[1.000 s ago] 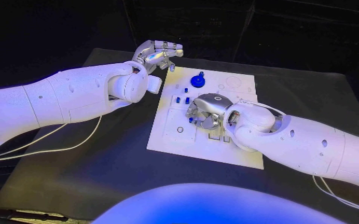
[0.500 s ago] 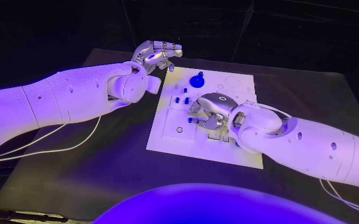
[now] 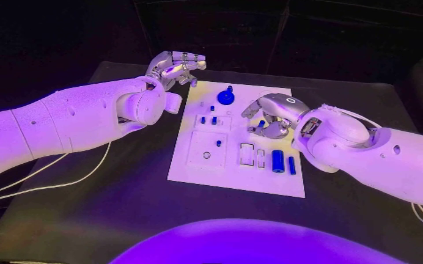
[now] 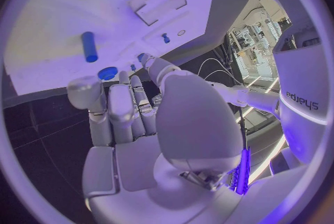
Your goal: Assemble the parts on the task board
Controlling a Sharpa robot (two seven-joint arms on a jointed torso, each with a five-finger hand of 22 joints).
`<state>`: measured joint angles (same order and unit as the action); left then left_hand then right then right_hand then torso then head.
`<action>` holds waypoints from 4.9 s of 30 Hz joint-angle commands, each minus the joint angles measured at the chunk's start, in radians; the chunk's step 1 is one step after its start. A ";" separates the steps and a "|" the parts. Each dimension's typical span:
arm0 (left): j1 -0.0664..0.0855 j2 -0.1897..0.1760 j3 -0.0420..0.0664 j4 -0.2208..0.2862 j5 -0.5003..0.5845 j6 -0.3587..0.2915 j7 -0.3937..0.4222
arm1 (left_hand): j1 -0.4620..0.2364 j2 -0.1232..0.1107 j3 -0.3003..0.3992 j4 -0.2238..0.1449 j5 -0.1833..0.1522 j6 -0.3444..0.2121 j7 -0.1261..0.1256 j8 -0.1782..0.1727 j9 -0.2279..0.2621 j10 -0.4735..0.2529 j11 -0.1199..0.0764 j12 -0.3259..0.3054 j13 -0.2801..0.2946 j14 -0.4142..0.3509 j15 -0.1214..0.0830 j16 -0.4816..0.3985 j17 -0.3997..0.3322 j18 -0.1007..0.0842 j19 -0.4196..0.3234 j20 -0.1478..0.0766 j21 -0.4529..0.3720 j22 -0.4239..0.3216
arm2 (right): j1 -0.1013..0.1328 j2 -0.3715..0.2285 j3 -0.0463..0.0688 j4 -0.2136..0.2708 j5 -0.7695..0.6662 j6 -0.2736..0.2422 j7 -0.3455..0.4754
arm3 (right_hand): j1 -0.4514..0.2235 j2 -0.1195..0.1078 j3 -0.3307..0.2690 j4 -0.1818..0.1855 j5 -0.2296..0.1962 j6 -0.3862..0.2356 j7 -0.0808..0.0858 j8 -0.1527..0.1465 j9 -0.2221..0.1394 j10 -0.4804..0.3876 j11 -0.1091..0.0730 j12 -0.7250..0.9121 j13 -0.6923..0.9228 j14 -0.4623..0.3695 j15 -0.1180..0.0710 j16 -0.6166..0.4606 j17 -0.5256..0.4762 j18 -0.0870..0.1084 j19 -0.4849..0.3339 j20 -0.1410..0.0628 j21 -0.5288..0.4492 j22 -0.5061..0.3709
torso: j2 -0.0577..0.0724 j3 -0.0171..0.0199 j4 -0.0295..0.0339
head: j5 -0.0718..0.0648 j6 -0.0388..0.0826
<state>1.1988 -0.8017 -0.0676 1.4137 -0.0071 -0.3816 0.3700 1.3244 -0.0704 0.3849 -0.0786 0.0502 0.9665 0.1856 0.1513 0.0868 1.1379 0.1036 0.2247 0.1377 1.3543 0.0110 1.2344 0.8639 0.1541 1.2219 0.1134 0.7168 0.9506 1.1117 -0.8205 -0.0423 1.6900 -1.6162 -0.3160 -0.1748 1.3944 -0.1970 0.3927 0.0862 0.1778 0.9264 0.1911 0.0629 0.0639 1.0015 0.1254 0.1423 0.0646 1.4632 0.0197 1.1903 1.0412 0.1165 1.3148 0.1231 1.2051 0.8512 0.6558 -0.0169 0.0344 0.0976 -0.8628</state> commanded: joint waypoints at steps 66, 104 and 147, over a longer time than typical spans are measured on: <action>0.001 0.003 0.000 -0.007 0.003 0.025 -0.006 | 0.000 0.013 -0.009 0.001 0.002 -0.010 -0.001 0.010 -0.002 -0.013 -0.001 0.010 0.002 0.002 0.007 0.006 0.007 0.014 0.003 0.005 0.002 0.005 | 0.019 -0.037 0.000 0.035 -0.057 -0.028 -0.092 | 0.107 0.095 0.093 -0.057 -0.067 0.172 -0.047 0.048 0.012 0.224 -0.061 0.053 0.017 0.030 -0.041 0.064 0.054 -0.012 0.063 -0.041 0.078 0.135 | 0.000 0.0006 0.0014 | -0.021 0.004; 0.001 0.020 0.000 -0.013 0.003 0.033 -0.010 | 0.001 0.013 -0.010 0.001 0.002 -0.011 -0.001 0.013 -0.002 -0.014 -0.001 0.012 0.003 0.000 0.007 0.004 0.002 0.015 0.001 0.005 -0.004 0.001 | -0.051 0.195 0.001 0.007 0.021 0.079 0.016 | 0.071 0.081 0.091 -0.057 -0.042 0.171 -0.045 0.040 0.008 0.229 -0.059 0.035 0.020 0.029 -0.040 0.067 0.054 -0.011 0.059 -0.042 0.078 0.132 | 0.000 0.0006 0.0047 | 0.018 -0.010; 0.001 0.027 -0.001 -0.023 0.003 0.037 -0.015 | 0.002 0.014 -0.009 0.000 0.002 -0.012 -0.001 0.014 -0.002 -0.015 -0.001 0.013 0.003 0.000 0.007 0.004 0.001 0.015 0.000 0.005 -0.005 0.000 | -0.073 0.239 -0.003 -0.044 -0.003 0.156 -0.013 | 0.064 0.081 0.089 -0.056 -0.041 0.171 -0.045 0.038 0.008 0.230 -0.059 0.032 0.021 0.029 -0.040 0.068 0.055 -0.011 0.058 -0.042 0.078 0.133 | 0.001 0.0012 0.0028 | 0.035 -0.010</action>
<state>1.1988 -0.7756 -0.0696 1.3909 -0.0065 -0.3568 0.3526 1.3282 -0.0666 0.3795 -0.0786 0.0502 0.9629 0.1819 0.1594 0.0855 1.1308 0.1036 0.2323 0.1394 1.3543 0.0110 1.2344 0.8656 0.1541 1.2220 0.1133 0.7168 0.9526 1.0376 -0.5825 -0.0454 1.6453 -1.6090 -0.1793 -0.1820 1.4679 -0.1184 0.4818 0.0275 0.1306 1.0921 0.1463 0.1032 0.0702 1.2221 0.0664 0.1769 0.0842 1.4669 -0.0128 1.2552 1.0958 0.1165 1.3762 0.0841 1.2810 0.9837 0.6570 -0.0157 0.0371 0.1315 -0.8728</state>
